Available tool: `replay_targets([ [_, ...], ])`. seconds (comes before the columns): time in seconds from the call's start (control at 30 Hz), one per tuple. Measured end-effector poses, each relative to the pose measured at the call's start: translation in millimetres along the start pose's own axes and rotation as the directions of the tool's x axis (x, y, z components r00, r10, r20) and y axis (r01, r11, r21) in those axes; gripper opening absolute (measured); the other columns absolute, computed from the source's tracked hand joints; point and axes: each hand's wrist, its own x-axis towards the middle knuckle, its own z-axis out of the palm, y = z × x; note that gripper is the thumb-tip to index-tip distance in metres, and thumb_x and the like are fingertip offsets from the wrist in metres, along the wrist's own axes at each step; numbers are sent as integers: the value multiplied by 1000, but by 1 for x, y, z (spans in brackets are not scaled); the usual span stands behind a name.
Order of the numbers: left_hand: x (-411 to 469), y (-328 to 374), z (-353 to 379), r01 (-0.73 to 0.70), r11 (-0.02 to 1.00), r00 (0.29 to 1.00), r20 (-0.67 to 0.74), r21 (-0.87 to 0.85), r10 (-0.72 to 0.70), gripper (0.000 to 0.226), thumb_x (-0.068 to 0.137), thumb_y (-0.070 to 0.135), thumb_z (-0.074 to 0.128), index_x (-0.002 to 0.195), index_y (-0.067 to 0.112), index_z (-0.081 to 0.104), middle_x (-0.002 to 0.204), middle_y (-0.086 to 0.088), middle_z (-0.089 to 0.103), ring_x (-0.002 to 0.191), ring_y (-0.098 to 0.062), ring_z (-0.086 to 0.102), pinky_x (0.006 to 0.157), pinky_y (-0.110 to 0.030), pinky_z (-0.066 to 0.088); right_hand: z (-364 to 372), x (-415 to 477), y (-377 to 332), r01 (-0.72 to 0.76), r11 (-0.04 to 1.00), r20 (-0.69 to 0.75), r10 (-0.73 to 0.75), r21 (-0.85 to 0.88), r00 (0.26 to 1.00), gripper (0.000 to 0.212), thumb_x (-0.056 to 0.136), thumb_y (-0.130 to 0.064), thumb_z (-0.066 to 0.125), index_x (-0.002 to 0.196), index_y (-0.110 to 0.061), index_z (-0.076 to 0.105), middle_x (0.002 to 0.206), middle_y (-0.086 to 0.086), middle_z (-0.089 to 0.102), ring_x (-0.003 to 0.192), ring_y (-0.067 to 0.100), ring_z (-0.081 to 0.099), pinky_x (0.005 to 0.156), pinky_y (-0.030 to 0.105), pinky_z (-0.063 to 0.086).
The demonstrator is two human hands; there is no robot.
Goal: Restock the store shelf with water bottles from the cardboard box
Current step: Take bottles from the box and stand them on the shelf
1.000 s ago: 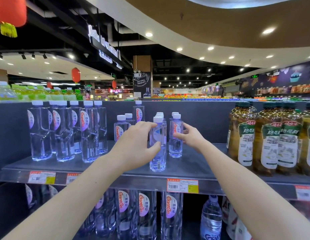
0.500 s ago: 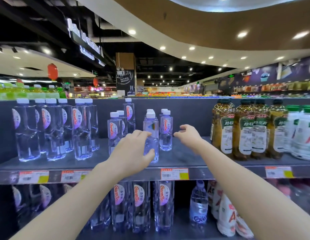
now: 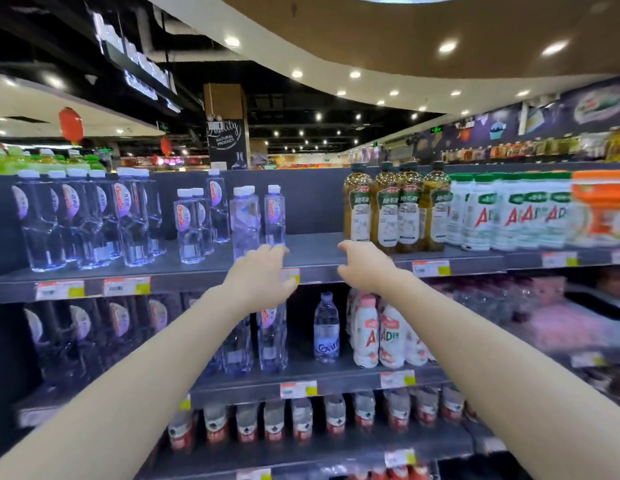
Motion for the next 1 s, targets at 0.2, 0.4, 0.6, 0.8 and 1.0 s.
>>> replay_targets([
  [0.2,-55,101,38,-57,998,996,69,-30,59,60,97,42,57,149,15,44,143,-12,54,128,-35,55,101,-45,48,-15,-117,77,-107,994,69,108,-18,992,49,96,-21,54,145,-13,49,138,11,60,120,33,60,86,39,54],
  [0.4,-81,216,87,-166,982,958,219,-90,182,55,95,42,58,140,13,48,139,-13,57,125,-35,57,100,-45,50,-26,-226,182,-284,958,128,286,-35,950,51,98,-22,52,148,-13,45,142,10,58,120,33,60,86,39,51],
  [0.6,-92,328,157,-299,942,892,305,-155,333,54,100,44,54,142,12,46,132,-11,57,109,-30,60,83,-39,51,-32,-311,298,-459,888,178,453,-4,874,54,103,-19,50,154,-13,37,129,12,63,79,24,65,65,38,56],
  [0.8,-87,427,254,-344,908,812,411,-238,415,58,97,47,53,144,15,45,129,-11,61,110,-32,64,81,-41,55,-18,-357,415,-554,831,212,551,-55,807,60,104,-18,50,161,-17,29,140,10,59,69,17,62,58,35,53],
  [1.0,-59,529,362,-352,901,730,528,-254,434,59,97,46,53,146,15,44,139,-13,56,121,-35,59,96,-47,53,14,-384,546,-634,763,308,638,-128,706,55,100,-20,53,152,-12,40,136,13,60,99,28,65,72,38,55],
])
